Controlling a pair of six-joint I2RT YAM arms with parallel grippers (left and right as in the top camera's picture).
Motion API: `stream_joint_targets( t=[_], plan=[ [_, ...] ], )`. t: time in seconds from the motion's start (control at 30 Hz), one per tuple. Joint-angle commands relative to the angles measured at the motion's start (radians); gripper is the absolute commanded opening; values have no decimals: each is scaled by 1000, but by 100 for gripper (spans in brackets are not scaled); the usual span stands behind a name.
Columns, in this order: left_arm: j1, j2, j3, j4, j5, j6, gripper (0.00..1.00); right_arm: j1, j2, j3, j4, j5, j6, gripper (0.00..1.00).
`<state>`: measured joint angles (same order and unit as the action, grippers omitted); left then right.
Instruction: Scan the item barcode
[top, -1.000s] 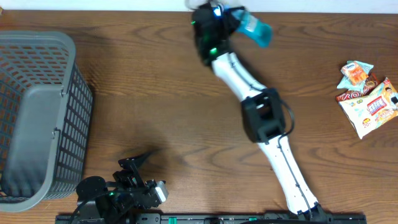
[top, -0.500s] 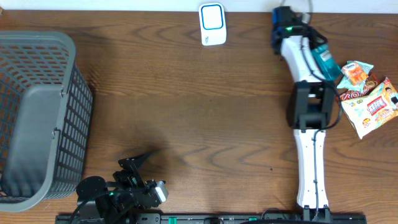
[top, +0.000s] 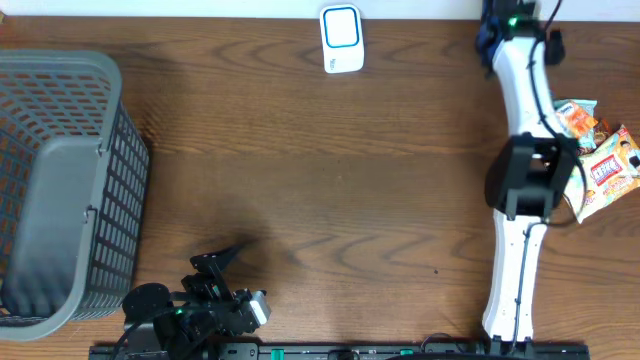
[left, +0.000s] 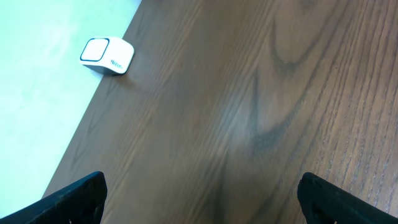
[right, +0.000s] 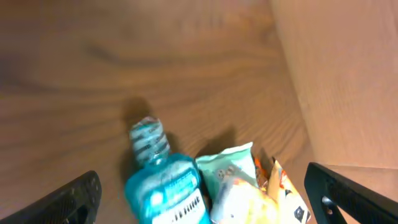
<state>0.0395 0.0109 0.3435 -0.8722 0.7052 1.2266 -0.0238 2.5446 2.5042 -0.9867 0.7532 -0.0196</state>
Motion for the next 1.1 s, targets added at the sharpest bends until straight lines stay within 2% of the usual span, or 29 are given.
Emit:
stream_joint_targets(
  t=[0.0, 0.13, 0.4, 0.83, 1.07],
  plan=[
    [5, -4, 2, -3, 17, -16, 98, 7, -262, 15, -57, -321, 33, 99],
    [5, -4, 2, -3, 17, -16, 98, 9, -475, 15, -123, -471, 38, 99],
    [5, -4, 2, -3, 17, -16, 98, 11, -805, 15, -125, -487, 38, 99],
    [5, -4, 2, -3, 17, -16, 98, 10, -1114, 14, -138, -486, 38, 99],
    [5, -4, 2, -3, 17, -16, 98, 10, -1300, 14, -299, -482, 37, 99]
  ],
)
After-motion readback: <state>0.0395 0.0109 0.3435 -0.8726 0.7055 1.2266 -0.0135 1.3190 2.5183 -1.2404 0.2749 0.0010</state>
